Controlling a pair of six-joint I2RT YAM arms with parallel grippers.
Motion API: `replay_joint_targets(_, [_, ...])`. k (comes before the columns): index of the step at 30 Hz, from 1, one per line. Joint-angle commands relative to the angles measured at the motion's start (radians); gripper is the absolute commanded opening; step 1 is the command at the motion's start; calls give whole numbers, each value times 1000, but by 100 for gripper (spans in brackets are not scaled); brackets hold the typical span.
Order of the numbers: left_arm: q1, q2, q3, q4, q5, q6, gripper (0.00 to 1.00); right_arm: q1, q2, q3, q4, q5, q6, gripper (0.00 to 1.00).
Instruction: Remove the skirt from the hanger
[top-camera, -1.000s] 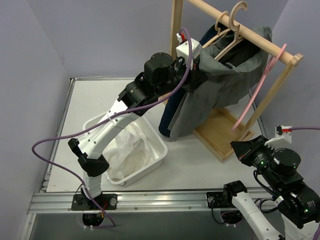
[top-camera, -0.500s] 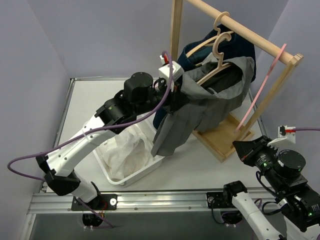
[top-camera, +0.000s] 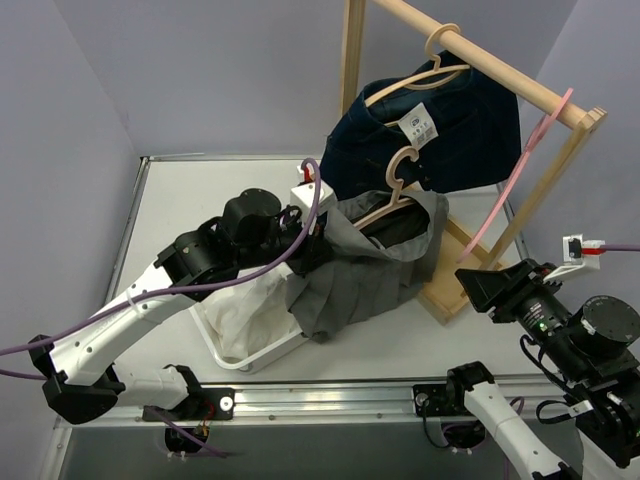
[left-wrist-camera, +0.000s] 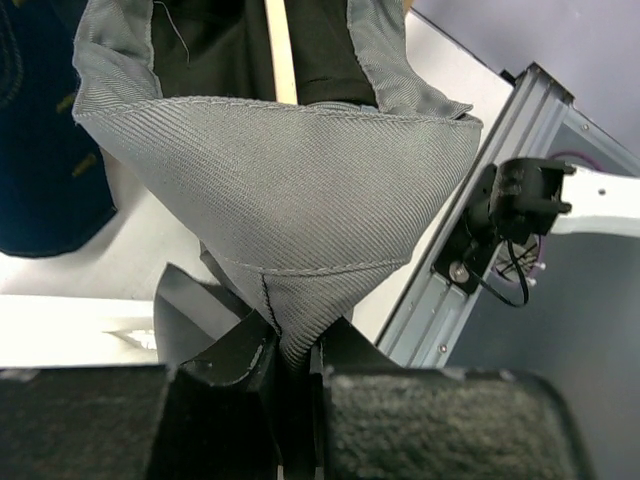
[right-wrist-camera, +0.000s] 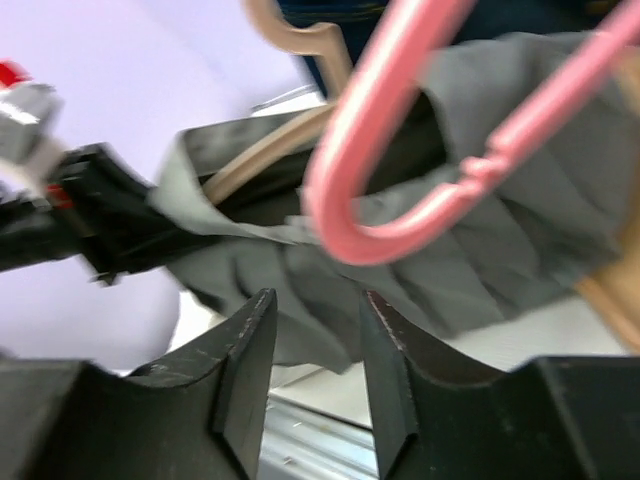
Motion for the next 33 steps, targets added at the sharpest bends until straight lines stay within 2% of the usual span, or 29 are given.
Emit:
replay_joint_targets(1, [-19,-73,8,23,28,22,2,-9,66,3,168,-240,17,33])
replay_joint_targets(4, [-24,-94,-23,26,39,19,2,-47,86,6,225,-322,53,32])
replay_joint_targets(8, [-31,-88,-25,12,62,17,2,-137,112,65,294,-504,91,31])
replay_joint_targets(12, [-45,-97,-19,6,57,20,2,-248,133,89,406,-612,171,31])
replay_joint_targets(15, [-51,-117,-12,9,60,22,2,-269,152,76,416,-574,182,32])
replay_joint_targets(19, [-53,-130,-2,-14,54,25,2,-271,156,-17,455,-509,172,46])
replay_joint_targets(23, [-54,-153,0,-24,51,25,2,-269,164,-118,549,-510,205,48])
replay_joint_targets(27, [-54,-154,20,-49,31,42,2,-269,196,-105,524,-464,156,47])
replay_joint_targets(33, [-54,-131,38,-40,76,35,2,-269,233,-117,561,-474,154,46])
